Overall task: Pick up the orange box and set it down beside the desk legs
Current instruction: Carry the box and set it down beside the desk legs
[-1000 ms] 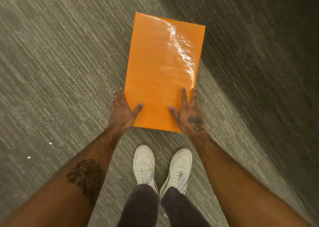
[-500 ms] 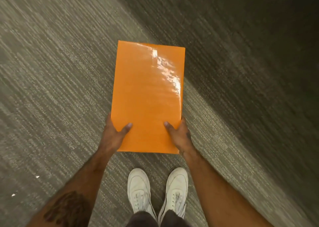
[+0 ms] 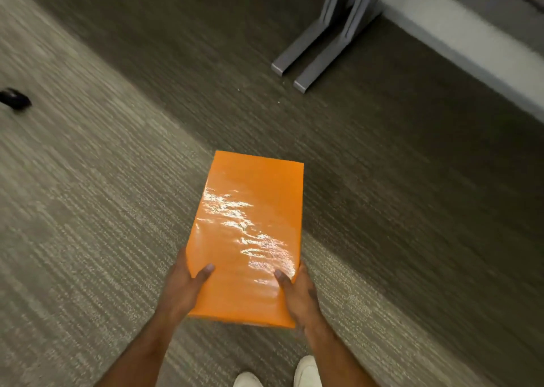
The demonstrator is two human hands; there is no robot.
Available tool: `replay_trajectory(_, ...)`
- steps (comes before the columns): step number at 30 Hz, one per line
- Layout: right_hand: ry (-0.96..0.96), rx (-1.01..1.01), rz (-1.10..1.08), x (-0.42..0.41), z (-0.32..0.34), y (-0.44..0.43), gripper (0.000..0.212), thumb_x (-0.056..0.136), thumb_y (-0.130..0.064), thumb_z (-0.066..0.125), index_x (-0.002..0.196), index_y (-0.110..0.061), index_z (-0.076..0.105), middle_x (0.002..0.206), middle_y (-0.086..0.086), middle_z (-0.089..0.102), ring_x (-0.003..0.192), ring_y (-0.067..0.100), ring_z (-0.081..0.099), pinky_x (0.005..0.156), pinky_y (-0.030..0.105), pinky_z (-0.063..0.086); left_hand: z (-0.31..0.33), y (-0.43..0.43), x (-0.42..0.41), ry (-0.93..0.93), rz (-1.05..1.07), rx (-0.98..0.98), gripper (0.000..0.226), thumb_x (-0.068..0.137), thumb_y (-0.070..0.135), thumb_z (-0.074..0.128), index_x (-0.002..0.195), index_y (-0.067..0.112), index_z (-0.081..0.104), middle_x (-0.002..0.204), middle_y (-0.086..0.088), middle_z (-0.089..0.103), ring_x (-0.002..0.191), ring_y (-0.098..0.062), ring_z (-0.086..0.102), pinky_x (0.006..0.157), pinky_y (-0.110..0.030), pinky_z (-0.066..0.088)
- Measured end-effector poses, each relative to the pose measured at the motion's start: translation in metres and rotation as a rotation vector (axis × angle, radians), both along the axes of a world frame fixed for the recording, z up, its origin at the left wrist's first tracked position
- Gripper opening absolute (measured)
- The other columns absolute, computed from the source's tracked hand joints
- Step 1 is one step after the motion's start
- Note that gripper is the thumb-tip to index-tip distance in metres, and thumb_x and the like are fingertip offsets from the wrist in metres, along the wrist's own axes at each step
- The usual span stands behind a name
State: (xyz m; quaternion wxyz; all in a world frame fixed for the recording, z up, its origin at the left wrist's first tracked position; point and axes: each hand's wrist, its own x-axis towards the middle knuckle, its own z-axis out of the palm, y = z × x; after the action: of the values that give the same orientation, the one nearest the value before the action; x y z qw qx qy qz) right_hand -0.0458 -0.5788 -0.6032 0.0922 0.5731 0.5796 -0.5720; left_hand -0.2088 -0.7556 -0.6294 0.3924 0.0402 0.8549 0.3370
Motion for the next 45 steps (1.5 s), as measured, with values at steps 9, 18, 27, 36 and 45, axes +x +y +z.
replay_trajectory(9, 0.074, 0.042, -0.109, -0.053, 0.051, 0.083, 0.054, 0.097, -0.030, 0.058, 0.145, -0.017, 0.037, 0.133, 0.006, 0.059, 0.116, 0.028, 0.059, 0.102, 0.046, 0.048, 0.057, 0.108, -0.080, 0.053, -0.176, 0.045, 0.073, 0.092, 0.037, 0.065, 0.153, 0.018, 0.030, 0.144, -0.013, 0.053, 0.127, -0.034, 0.054, 0.106, -0.053, 0.044)
replay_trajectory(18, 0.104, 0.045, -0.262, -0.101, 0.039, 0.169, 0.056, 0.096, -0.029, 0.059, 0.146, -0.017, 0.037, 0.140, 0.009, 0.055, 0.124, 0.033, 0.056, 0.107, 0.054, 0.044, 0.049, 0.225, -0.150, 0.095, -0.365, 0.016, 0.081, 0.094, 0.040, 0.062, 0.157, 0.014, 0.019, 0.150, -0.019, 0.046, 0.136, -0.036, 0.046, 0.109, -0.049, 0.040)
replay_trajectory(27, -0.031, 0.167, -0.284, -0.135, 0.005, 0.245, 0.044, 0.096, -0.031, 0.059, 0.135, -0.012, 0.050, 0.128, 0.014, 0.064, 0.110, 0.032, 0.062, 0.097, 0.042, 0.049, 0.018, 0.323, -0.198, 0.109, -0.510, -0.011, 0.077, 0.095, 0.042, 0.059, 0.156, 0.012, 0.021, 0.153, -0.018, 0.043, 0.137, -0.037, 0.044, 0.111, -0.049, 0.039)
replay_trajectory(36, -0.067, 0.214, -0.368, -0.157, -0.039, 0.307, 0.063, 0.098, -0.036, 0.054, 0.151, -0.012, 0.030, 0.151, 0.015, 0.045, 0.134, 0.036, 0.047, 0.106, 0.048, 0.042, -0.038, 0.425, -0.235, 0.138, -0.648, -0.065, 0.080, 0.097, 0.042, 0.056, 0.159, 0.019, 0.012, 0.141, -0.028, 0.048, 0.124, -0.045, 0.052, 0.096, -0.048, 0.048)
replay_trajectory(45, -0.056, 0.340, -0.342, -0.168, -0.104, 0.364, 0.041, 0.098, -0.029, 0.055, 0.132, -0.006, 0.051, 0.129, 0.018, 0.060, 0.117, 0.036, 0.057, 0.097, 0.050, 0.046, -0.102, 0.492, -0.248, 0.140, -0.646, 0.046, 0.072, 0.098, 0.038, 0.054, 0.158, 0.022, 0.016, 0.143, -0.023, 0.047, 0.123, -0.044, 0.052, 0.093, -0.046, 0.048)
